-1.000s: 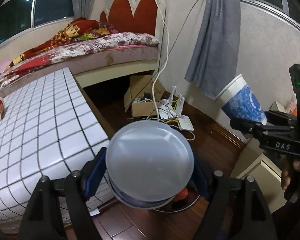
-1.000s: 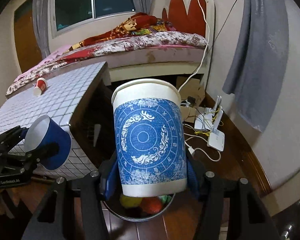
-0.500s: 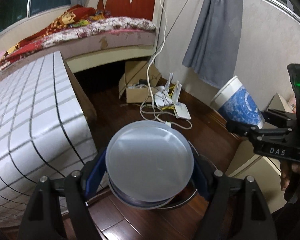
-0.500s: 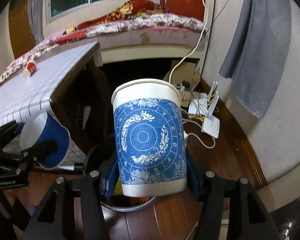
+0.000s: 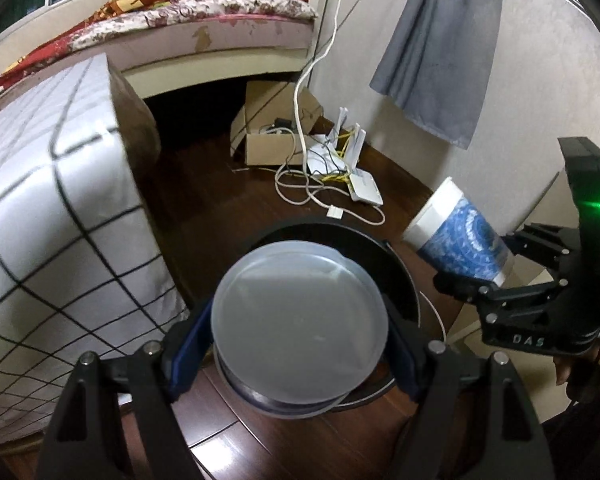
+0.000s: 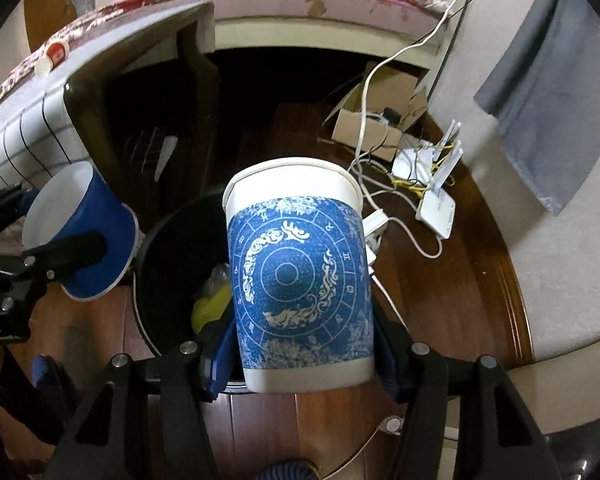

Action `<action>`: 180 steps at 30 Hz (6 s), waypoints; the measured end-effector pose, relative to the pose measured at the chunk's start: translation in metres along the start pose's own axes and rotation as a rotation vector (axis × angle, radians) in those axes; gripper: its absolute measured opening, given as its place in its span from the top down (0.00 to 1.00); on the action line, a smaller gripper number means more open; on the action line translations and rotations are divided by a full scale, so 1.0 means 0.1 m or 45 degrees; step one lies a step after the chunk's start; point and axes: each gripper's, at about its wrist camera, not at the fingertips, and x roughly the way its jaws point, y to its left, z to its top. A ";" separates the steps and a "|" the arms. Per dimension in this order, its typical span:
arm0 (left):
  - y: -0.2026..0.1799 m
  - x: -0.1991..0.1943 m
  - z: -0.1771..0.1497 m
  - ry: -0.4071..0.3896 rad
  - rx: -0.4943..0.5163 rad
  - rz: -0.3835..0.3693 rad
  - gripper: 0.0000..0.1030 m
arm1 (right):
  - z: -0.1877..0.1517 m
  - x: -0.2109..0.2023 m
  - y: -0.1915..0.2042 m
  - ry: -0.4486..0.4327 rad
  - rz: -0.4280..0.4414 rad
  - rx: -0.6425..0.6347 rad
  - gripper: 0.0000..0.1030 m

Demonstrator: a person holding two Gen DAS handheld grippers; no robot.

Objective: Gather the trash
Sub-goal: 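Open both tools over the black bin to drop the tin and cup, then move both tools back to the table toward the red cup and tissue, then grasp the light blue tissue with the left tool while the right tool grasps the red-white cup, then carry the tissue and red-white cup over the black bin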

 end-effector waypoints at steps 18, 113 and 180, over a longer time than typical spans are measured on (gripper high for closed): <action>0.31 0.38 -0.18 0.099 -0.125 0.064 0.01 | -0.03 0.57 0.22 0.215 -0.154 -0.237 0.05; 4.38 -2.22 0.13 -0.380 -0.520 0.868 0.01 | 3.45 0.06 4.38 -0.402 0.557 -0.285 0.01; 3.96 -2.12 0.80 -0.326 -0.424 0.649 0.83 | 3.40 -0.73 3.64 -0.434 0.485 -0.320 0.43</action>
